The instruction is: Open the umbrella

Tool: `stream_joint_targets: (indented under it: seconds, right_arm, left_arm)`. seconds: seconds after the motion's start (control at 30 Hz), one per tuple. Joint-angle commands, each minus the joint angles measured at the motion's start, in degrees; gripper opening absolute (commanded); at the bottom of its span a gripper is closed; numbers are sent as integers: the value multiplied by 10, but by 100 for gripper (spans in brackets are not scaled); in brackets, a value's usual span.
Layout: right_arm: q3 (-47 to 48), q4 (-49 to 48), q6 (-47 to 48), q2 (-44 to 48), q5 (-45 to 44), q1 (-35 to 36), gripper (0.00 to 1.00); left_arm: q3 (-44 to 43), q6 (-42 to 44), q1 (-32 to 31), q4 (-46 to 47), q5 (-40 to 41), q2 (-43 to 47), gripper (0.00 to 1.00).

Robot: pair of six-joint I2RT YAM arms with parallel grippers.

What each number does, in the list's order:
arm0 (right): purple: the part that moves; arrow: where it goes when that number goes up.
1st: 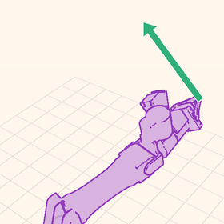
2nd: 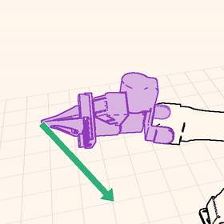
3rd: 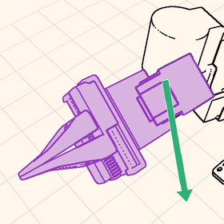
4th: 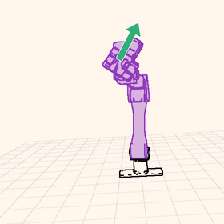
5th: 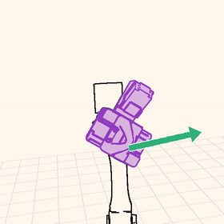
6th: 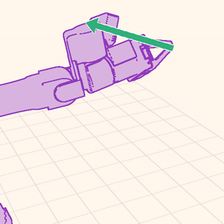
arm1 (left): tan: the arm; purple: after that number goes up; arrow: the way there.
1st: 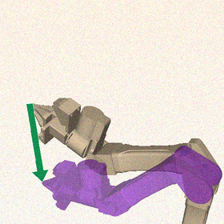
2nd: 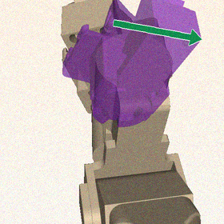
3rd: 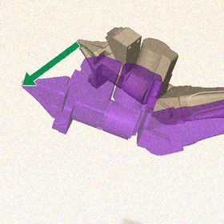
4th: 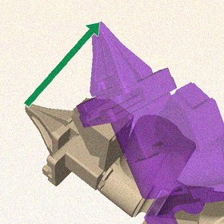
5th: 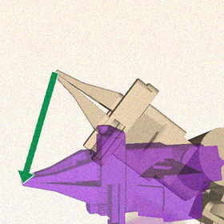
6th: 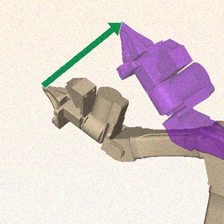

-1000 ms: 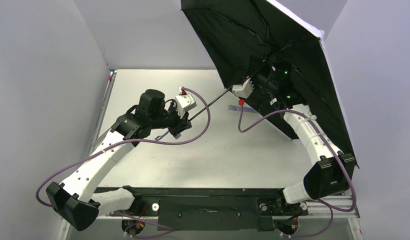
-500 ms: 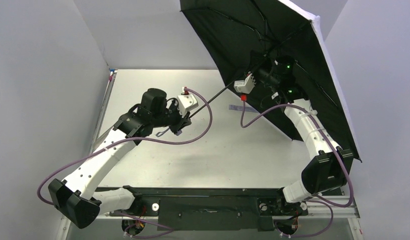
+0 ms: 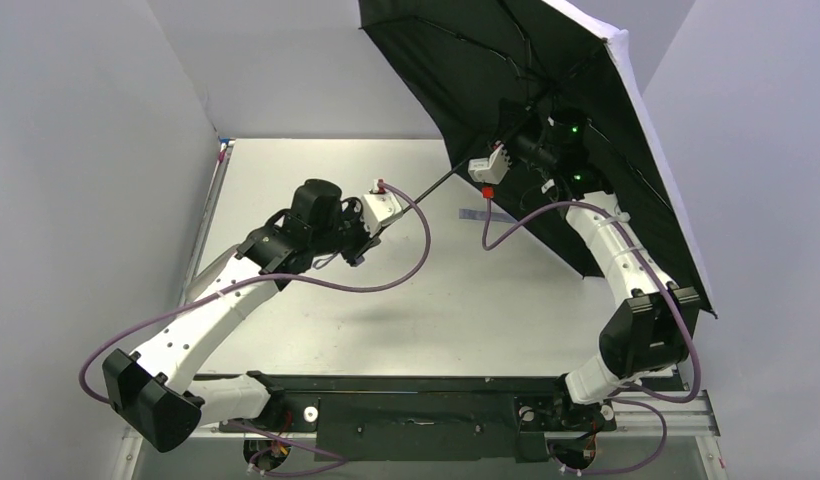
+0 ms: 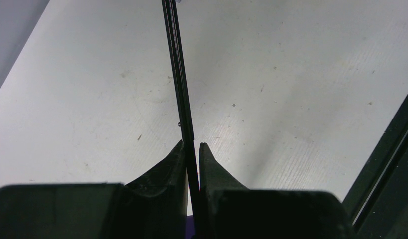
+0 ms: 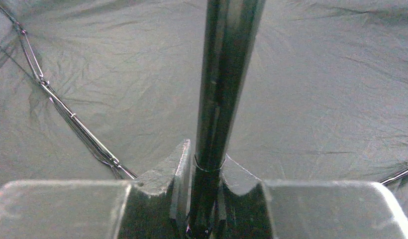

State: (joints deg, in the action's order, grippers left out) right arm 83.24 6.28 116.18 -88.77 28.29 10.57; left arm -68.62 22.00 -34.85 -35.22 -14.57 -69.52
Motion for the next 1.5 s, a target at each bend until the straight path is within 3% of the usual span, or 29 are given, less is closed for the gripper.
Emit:
stream_joint_targets:
  seconds: [0.0, 0.9, 1.37, 1.47]
  right_arm:
    - [56, -200, 22, -3, -305, -154, 16]
    - [88, -211, 20, -44, -323, -229, 17]
    - [-30, -203, 10, 33, -288, -142, 21]
    - [-58, -198, 14, 50, -266, -124, 27]
  left_arm:
    - [70, 71, 9, -414, 41, 20, 0]
    - [145, 89, 10, -432, 48, 30, 0]
    - [14, 14, 9, -335, -5, -55, 0]
    - [-4, -9, 9, -305, -20, -63, 0]
